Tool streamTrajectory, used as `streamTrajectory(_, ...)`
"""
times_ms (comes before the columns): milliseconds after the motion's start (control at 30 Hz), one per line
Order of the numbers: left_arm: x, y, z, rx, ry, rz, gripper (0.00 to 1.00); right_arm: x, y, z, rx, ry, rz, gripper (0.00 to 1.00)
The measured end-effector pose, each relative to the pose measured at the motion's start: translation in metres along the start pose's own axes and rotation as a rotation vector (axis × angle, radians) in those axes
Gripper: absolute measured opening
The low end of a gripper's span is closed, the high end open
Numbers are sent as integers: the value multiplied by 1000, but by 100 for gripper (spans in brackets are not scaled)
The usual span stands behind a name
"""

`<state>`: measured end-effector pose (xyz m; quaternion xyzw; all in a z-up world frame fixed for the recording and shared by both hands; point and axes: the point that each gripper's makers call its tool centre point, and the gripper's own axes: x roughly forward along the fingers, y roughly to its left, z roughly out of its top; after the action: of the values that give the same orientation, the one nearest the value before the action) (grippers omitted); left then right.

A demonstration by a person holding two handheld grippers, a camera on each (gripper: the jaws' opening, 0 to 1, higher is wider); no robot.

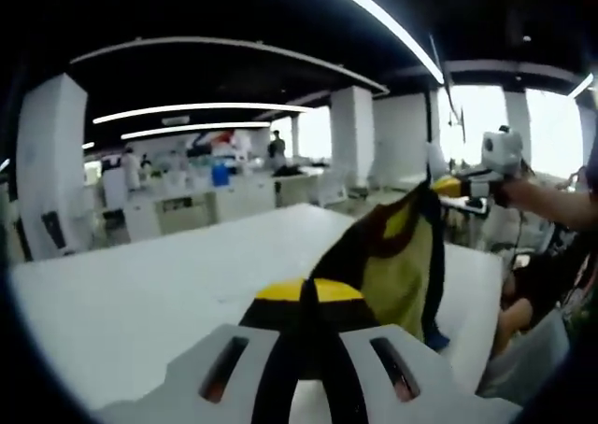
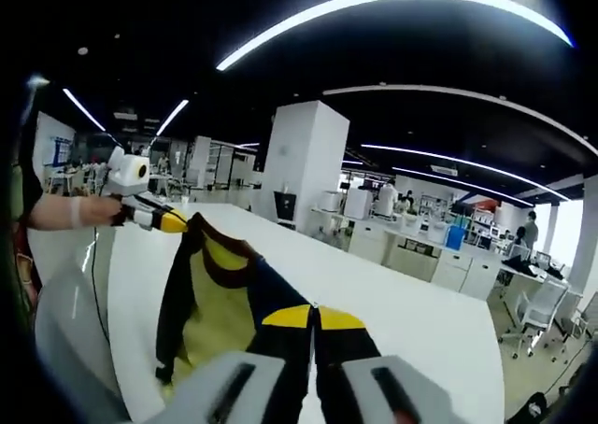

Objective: Fold the garment on the visible template until the final outline fits inside the template.

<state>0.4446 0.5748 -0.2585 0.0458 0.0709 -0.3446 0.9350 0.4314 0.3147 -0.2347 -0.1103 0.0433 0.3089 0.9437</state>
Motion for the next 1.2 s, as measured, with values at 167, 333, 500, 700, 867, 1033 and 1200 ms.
streamTrajectory(167,17,17,8,-33,-9,-50,0,16,-14,10,-12,-13,11,0)
streamTrajectory(333,50,40,-9,-145,28,-101,0,52,-33,-5,-13,34,25,0)
streamTrajectory(500,91,66,-35,-198,82,-135,0,89,-51,-30,8,82,31,0)
streamTrajectory(700,137,95,-68,-289,127,-151,0,142,-74,-69,20,157,53,0)
streamTrajectory(867,169,112,-99,-355,163,-149,0,174,-88,-97,25,199,63,0)
streamTrajectory(1033,199,132,-130,-394,202,-147,0,203,-101,-136,41,259,81,0)
streamTrajectory(1200,219,147,-165,-428,267,-134,0,228,-104,-171,64,316,97,0)
